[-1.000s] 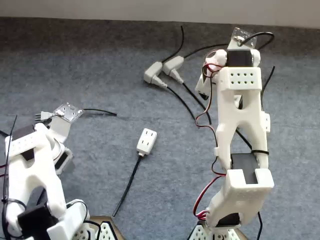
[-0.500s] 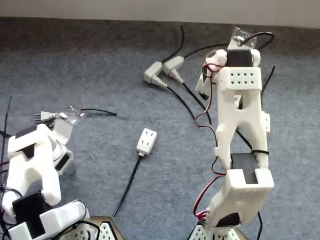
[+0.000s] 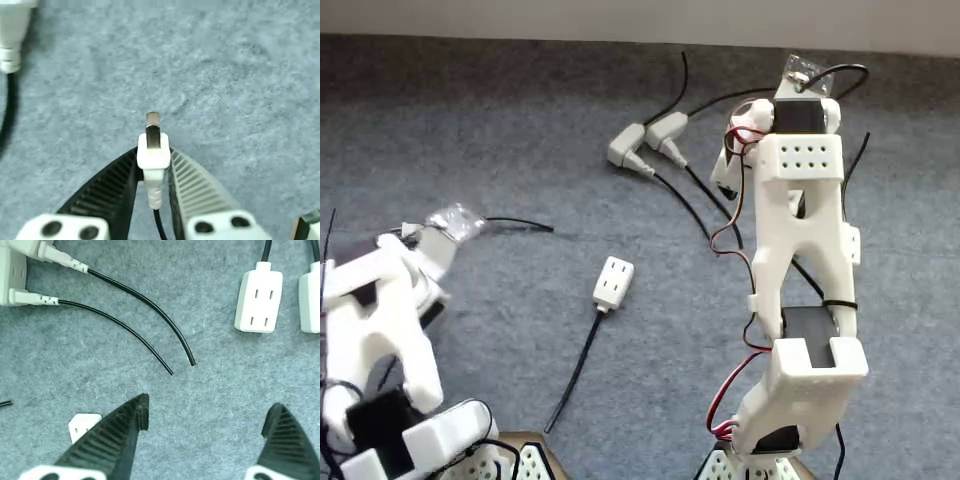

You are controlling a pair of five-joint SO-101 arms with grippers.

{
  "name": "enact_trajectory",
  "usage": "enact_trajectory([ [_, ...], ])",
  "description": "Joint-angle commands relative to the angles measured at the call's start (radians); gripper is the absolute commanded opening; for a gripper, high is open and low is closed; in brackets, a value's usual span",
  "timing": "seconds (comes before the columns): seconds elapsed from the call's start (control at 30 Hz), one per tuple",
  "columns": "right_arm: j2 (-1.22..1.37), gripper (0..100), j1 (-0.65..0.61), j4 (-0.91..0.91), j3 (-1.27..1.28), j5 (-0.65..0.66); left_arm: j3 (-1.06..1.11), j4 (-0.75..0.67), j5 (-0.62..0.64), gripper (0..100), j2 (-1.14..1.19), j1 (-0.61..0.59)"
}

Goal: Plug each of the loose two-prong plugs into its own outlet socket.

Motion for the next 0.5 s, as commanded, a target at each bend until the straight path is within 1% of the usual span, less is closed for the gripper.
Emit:
enact_trajectory([
  [0.0,-0.048,35.3,0.012,0.005,-0.005,0.014,-0.131,0.178,-0.005,1,-0.131,0.041],
  [0.07,-0.048,35.3,0.012,0.005,-0.005,0.014,-0.162,0.239,-0.005,1,-0.200,0.082],
  [0.17,-0.047,35.3,0.012,0.007,-0.004,0.025,-0.166,0.272,0.000,1,-0.298,0.165],
  [0.23,-0.047,35.3,0.012,0.010,-0.004,0.089,-0.159,0.273,0.005,1,-0.354,0.220],
  [0.27,-0.047,35.3,0.012,0.012,-0.004,0.121,-0.143,0.270,0.028,1,-0.383,0.249],
  [0.37,-0.047,35.3,0.012,0.012,-0.004,0.173,-0.077,0.235,0.187,1,-0.475,0.360],
  [0.47,-0.047,35.3,0.012,0.012,-0.004,0.181,0.030,0.130,0.339,1,-0.595,0.472],
])
